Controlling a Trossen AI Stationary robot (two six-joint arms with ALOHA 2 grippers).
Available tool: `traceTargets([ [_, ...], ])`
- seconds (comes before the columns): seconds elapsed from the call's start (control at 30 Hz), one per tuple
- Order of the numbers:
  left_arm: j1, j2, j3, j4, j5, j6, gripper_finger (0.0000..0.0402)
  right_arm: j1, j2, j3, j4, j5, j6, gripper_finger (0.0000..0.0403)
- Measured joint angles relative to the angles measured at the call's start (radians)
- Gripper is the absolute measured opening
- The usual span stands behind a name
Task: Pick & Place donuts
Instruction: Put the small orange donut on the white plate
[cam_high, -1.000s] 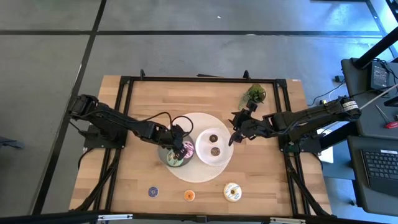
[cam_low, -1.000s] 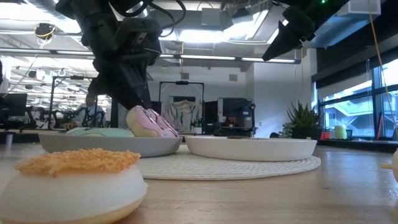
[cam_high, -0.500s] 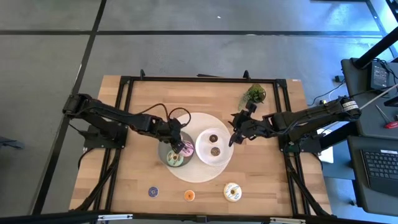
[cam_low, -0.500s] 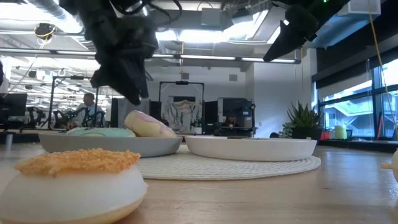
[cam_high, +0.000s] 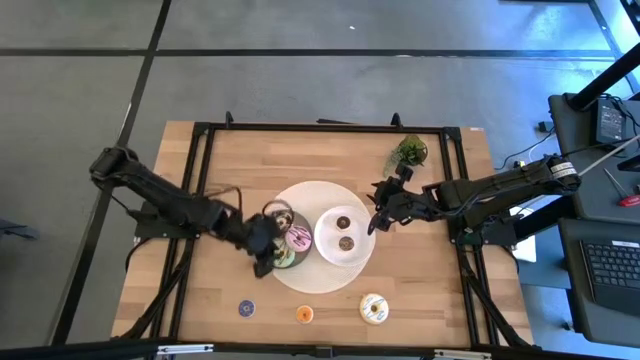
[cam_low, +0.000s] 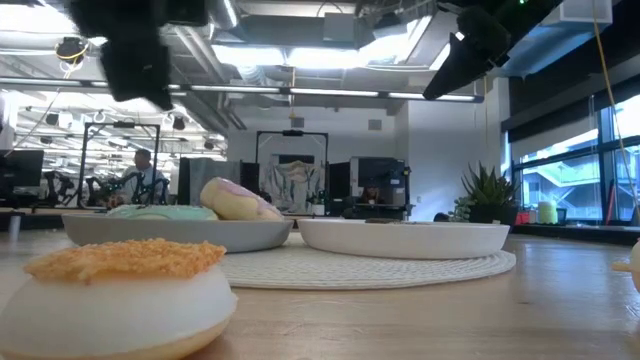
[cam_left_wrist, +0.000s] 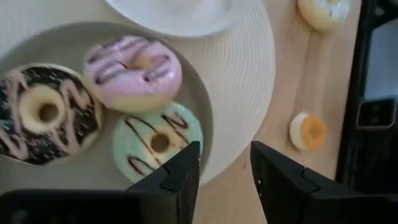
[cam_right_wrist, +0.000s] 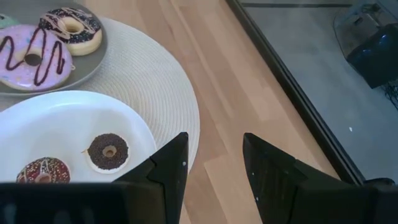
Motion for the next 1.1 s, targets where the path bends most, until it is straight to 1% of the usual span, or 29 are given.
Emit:
traceTargets([
  [0.07,-0.05,0.021,0.0,0.005,-0.037,-0.034,0.014,0.0,0.0,0.0,0.001,0.0,0.008,0.0155],
  [0.17,-0.111,0.057,0.0,0.007,-0.051,-0.069,0.0144,0.0,0.0,0.0,0.001,0.0,0.026,0.0155],
  [0.23,-0.141,0.085,0.0,0.029,-0.064,-0.062,0.0146,0.0,0.0,0.0,0.002,0.0,0.027,0.0155],
  [0.33,-0.169,0.13,0.0,0.1,-0.087,-0.003,0.0148,0.0,0.0,0.0,0.003,0.001,0.045,0.0155],
  [0.43,-0.177,0.185,0.0,0.217,-0.086,0.096,0.0148,-0.001,0.0,0.0,0.004,0.001,0.053,0.0155],
  [0.57,-0.178,0.272,0.0,0.42,-0.057,0.232,0.015,-0.001,0.0,0.0,0.011,0.001,0.053,0.0155],
  [0.73,-0.169,0.382,0.0,0.657,-0.042,0.297,0.0151,-0.001,0.0,0.0,0.014,0.001,0.053,0.0155],
  [0.87,-0.163,0.45,0.0,0.704,0.007,0.291,0.0151,-0.001,0.0,0.0,0.015,0.001,0.053,0.0155],
  [0.97,-0.163,0.485,0.0,0.714,0.016,0.265,0.0151,-0.001,0.0,0.0,0.015,0.001,0.053,0.0155],
  [1.1,-0.163,0.519,0.0,0.789,0.033,0.278,0.0151,-0.001,0.0,0.0,0.015,0.001,0.053,0.0155],
])
